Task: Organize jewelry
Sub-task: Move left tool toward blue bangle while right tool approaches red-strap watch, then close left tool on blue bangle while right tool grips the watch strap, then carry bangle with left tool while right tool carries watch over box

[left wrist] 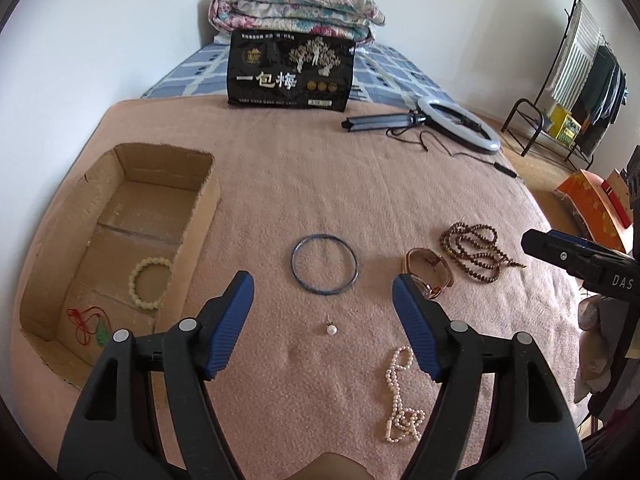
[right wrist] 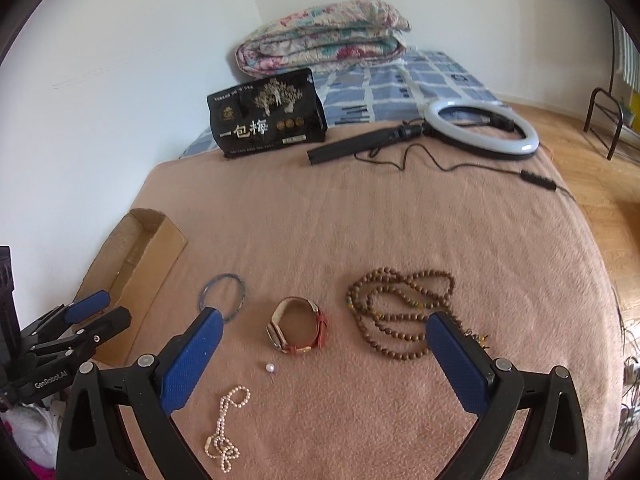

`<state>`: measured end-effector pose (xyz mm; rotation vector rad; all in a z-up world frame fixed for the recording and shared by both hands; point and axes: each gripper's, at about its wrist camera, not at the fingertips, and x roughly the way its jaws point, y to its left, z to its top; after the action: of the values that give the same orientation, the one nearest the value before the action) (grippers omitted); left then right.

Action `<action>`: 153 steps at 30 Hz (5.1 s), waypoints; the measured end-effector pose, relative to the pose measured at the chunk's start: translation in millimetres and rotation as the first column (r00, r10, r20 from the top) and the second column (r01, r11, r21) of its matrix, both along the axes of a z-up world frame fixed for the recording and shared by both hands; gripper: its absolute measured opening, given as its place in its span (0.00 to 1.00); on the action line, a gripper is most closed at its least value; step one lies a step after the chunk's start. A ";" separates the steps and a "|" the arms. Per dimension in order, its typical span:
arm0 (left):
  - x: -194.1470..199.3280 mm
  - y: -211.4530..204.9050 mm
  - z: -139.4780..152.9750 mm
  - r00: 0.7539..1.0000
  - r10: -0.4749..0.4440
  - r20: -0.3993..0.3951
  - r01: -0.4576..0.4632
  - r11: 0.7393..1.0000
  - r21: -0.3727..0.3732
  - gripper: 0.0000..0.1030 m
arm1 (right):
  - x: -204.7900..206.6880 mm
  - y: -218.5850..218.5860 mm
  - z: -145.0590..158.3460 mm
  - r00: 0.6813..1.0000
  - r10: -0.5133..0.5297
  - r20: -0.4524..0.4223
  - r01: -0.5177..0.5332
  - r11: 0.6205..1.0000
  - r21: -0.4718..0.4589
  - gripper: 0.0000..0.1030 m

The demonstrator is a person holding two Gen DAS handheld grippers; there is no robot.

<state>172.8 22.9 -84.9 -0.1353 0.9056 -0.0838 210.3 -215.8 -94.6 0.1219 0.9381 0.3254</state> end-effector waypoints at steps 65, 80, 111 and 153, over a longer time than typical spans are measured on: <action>89.4 -30.9 -99.4 0.989 -0.022 -0.148 0.035 0.996 0.082 0.72 | 56.8 34.9 -94.1 0.949 0.099 -0.299 -0.086 0.995 0.057 0.10; 75.7 -32.3 -68.3 0.996 -0.029 -0.080 0.034 0.997 0.072 0.72 | 46.1 27.3 -71.3 0.971 0.066 -0.231 -0.057 0.997 0.046 0.07; 26.6 60.8 38.6 0.992 0.083 0.098 -0.089 0.995 0.052 0.72 | 13.1 91.8 28.9 0.992 0.128 0.011 -0.128 0.992 0.004 0.07; -11.1 206.0 4.7 0.971 0.230 0.070 -0.236 0.968 0.087 0.72 | 49.8 286.1 7.3 0.950 0.311 0.012 -0.310 0.948 -0.072 0.07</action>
<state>161.7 229.0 -80.2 -0.1490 0.8268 0.1734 260.2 70.3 -87.3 -0.0955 0.9448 0.5837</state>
